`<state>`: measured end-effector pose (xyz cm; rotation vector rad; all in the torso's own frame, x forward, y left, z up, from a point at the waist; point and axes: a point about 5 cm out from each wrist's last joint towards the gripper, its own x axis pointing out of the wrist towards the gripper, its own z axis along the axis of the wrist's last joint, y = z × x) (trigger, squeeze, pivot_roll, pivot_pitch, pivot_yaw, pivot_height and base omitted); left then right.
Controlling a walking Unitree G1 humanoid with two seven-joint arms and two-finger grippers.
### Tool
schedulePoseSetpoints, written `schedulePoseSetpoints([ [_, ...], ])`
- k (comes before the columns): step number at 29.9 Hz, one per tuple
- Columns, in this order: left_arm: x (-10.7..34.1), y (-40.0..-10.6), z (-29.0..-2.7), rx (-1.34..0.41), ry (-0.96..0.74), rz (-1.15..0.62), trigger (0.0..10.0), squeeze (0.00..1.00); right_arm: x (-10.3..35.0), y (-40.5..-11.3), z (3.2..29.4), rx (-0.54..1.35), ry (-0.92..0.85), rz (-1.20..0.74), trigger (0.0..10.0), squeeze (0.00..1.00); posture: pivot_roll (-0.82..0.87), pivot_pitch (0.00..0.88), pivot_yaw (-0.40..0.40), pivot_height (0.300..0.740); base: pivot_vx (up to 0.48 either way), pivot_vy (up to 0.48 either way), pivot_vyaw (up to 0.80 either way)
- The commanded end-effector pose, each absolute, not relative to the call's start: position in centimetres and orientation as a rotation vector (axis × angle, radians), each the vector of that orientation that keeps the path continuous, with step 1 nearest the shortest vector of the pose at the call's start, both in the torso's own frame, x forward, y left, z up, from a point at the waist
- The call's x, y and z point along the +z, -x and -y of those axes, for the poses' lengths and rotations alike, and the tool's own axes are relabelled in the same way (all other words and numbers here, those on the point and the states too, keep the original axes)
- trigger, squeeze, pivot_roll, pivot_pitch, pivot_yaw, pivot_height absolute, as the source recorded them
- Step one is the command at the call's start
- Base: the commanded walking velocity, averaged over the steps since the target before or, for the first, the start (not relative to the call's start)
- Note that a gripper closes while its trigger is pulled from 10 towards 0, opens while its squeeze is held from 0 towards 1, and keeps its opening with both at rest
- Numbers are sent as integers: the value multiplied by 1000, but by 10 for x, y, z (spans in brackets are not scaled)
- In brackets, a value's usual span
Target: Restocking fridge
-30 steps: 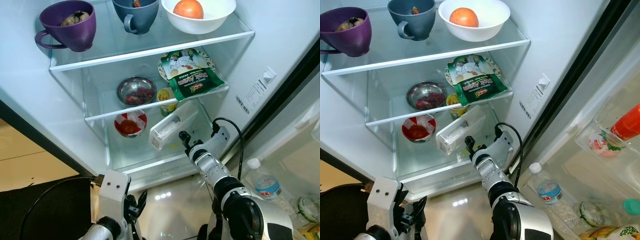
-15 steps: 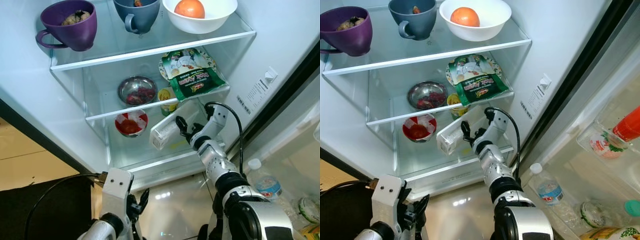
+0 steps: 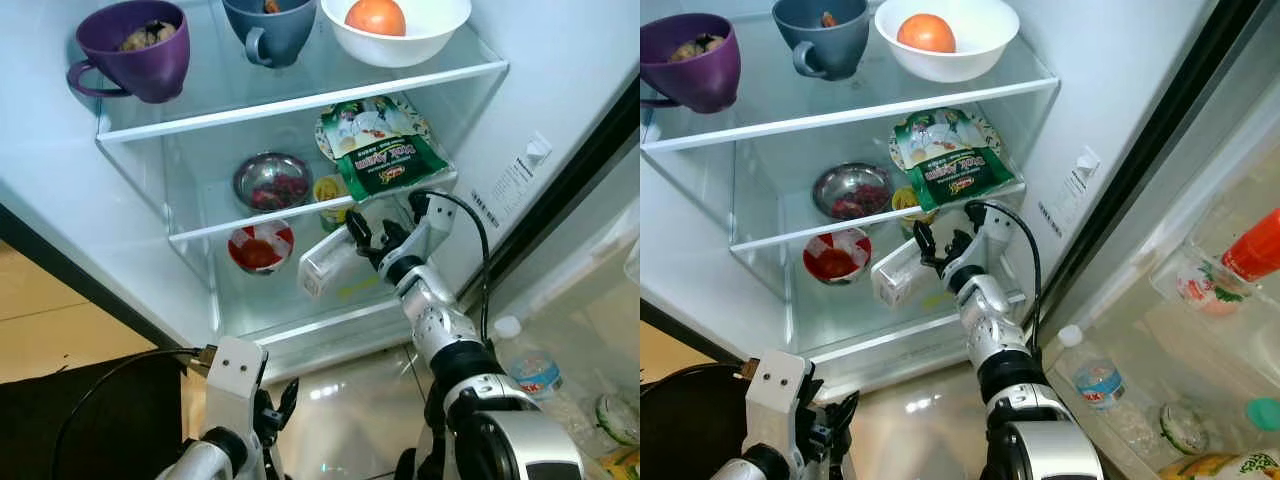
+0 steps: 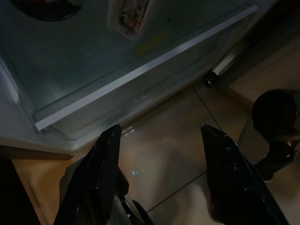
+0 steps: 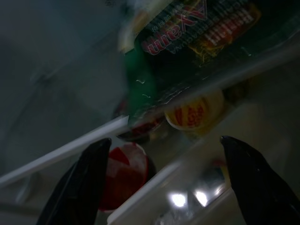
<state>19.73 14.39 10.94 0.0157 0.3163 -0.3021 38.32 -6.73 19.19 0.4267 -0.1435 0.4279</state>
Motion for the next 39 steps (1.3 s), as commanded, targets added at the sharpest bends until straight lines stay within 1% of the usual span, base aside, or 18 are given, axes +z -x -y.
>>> schedulePoseSetpoints([
  [1, 102, -193, -144, -304, -7, -351, 10000, 0, 180, -370, 55, 501, -366, 124, 10000, 0, 155, 360, 6, 497, 0, 0, 0],
  [2, 102, -194, -144, -305, -6, -351, 10000, 0, 177, -366, 52, 534, -325, 124, 10000, 0, 150, 361, 6, 497, 0, 0, 0],
  [3, 102, -194, -144, -305, -6, -351, 10000, 0, 177, -366, 52, 534, -325, 124, 10000, 0, 150, 361, 6, 497, 0, 0, 0],
  [6, 102, -196, -143, -308, -4, -349, 10000, 0, 160, -351, 40, 645, -150, 99, 10000, 0, 141, 362, 8, 497, 0, 0, 0],
  [9, 102, -197, -142, -311, -2, -346, 10000, 0, 141, -340, 33, 709, -13, 50, 10000, 0, 141, 362, 7, 497, 0, 0, 0],
  [14, 102, -197, -142, -312, -1, -345, 10000, 0, 135, -331, 21, 747, -8, 23, 10000, 0, 144, 362, 10, 497, 0, 0, 0],
  [15, 102, -197, -142, -313, -3, -347, 10000, 0, 137, -326, 10, 775, -22, 27, 10000, 0, 145, 362, 13, 497, 0, 0, 0],
  [16, 102, -197, -142, -313, -3, -347, 10000, 0, 137, -326, 10, 775, -22, 27, 10000, 0, 145, 362, 13, 497, 0, 0, 0],
  [18, 102, -197, -141, -315, -4, -348, 10000, 0, 142, -322, -1, 800, -41, 40, 10000, 0, 147, 362, 14, 497, 0, 0, 0],
  [20, 102, -197, -141, -315, -4, -348, 10000, 0, 142, -322, -2, 802, -38, 42, 10000, 0, 147, 362, 14, 497, 0, 0, 0],
  [24, 102, -197, -141, -313, -5, -349, 10000, 0, 150, -321, -23, 828, -42, 79, 10000, 0, 154, 363, 14, 497, 0, 0, 0],
  [30, 102, -196, -141, -309, -6, -348, 10000, 0, 152, -327, -31, 827, -15, 73, 10000, 0, 165, 368, 12, 497, 0, 0, 0],
  [39, 103, -194, -145, -280, -14, -344, 10000, 0, 161, -338, -33, 770, 33, 115, 10000, 0, 183, 375, 7, 497, 0, 0, 0],
])
